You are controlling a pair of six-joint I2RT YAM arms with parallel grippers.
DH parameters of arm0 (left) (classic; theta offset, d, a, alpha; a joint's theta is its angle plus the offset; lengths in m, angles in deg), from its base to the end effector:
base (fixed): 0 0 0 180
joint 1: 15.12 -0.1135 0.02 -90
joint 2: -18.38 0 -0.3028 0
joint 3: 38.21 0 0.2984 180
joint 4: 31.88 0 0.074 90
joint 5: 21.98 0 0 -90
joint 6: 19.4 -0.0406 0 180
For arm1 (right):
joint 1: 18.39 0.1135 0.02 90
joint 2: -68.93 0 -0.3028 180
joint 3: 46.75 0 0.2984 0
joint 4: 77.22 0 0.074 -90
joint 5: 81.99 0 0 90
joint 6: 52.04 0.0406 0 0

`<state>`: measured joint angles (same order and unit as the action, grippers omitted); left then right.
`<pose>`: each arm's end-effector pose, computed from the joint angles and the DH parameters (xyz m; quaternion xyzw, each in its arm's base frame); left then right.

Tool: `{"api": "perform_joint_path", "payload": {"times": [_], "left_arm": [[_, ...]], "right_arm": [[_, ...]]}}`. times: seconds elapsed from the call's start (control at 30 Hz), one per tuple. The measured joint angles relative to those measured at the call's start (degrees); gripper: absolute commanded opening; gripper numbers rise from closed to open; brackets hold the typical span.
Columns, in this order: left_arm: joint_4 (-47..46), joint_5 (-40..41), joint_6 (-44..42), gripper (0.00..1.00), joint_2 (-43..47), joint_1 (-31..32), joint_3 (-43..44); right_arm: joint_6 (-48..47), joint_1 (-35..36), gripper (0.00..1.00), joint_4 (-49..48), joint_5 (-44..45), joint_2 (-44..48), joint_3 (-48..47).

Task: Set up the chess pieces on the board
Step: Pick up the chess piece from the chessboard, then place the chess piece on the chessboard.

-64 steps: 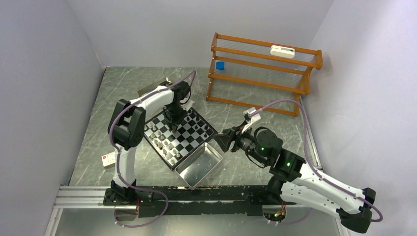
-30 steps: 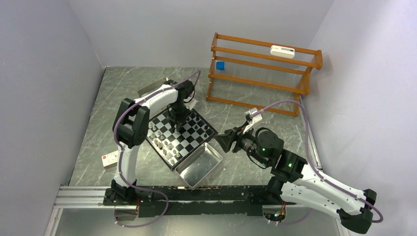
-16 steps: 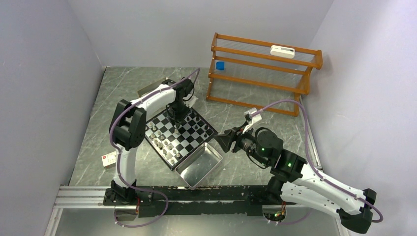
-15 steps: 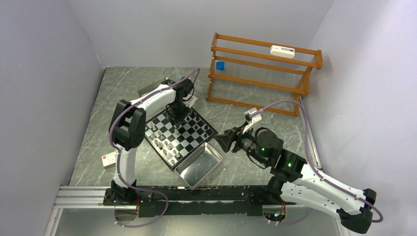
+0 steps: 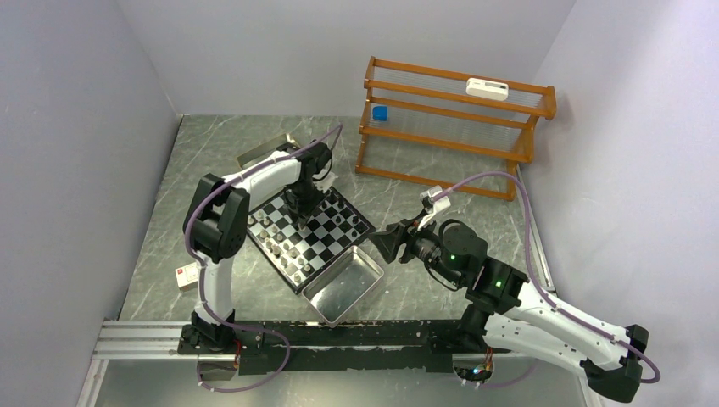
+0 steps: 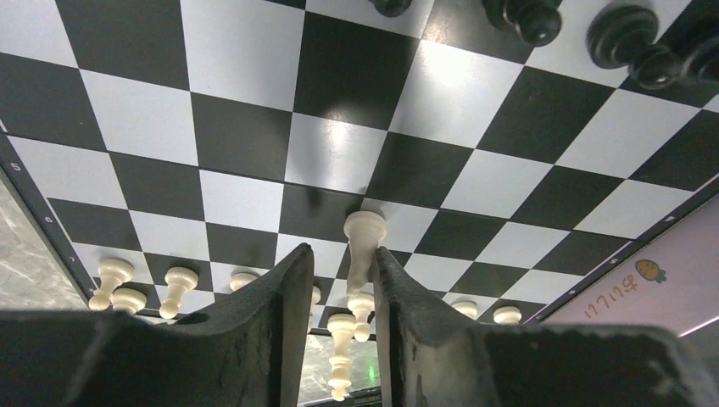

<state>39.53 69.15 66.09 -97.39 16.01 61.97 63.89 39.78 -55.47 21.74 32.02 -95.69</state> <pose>0.3814 -0.2294 0.1916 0.3057 0.9517 0.0036 0.0277 0.1039 0.1492 0.3384 -0.1367 0.7505 0.3608 0.5365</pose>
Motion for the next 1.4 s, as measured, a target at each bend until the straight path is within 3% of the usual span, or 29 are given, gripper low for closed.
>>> {"api": "perform_joint_path", "payload": {"times": [0.37, 0.87, 1.23, 1.4], "left_arm": [[-1.6, -0.4, 0.7, 0.07, 1.8, 0.2, -0.3], [-1.9, 3.5, 3.9, 0.05, 9.1, -1.1, -1.7], [-2.1, 10.5, 7.2, 0.06, 17.3, -12.4, -10.9], [-2.3, 12.2, 8.0, 0.05, 18.1, -14.1, -12.0]], "right_arm": [[0.0, 0.0, 0.61, -0.1, 0.0, -0.2, 0.0], [0.0, 0.0, 0.61, -0.5, -0.5, -0.5, 0.0], [0.0, 0.0, 0.61, -1.4, -2.4, -0.4, 0.4], [0.0, 0.0, 0.62, -1.9, -2.9, -0.4, 0.4]]}}
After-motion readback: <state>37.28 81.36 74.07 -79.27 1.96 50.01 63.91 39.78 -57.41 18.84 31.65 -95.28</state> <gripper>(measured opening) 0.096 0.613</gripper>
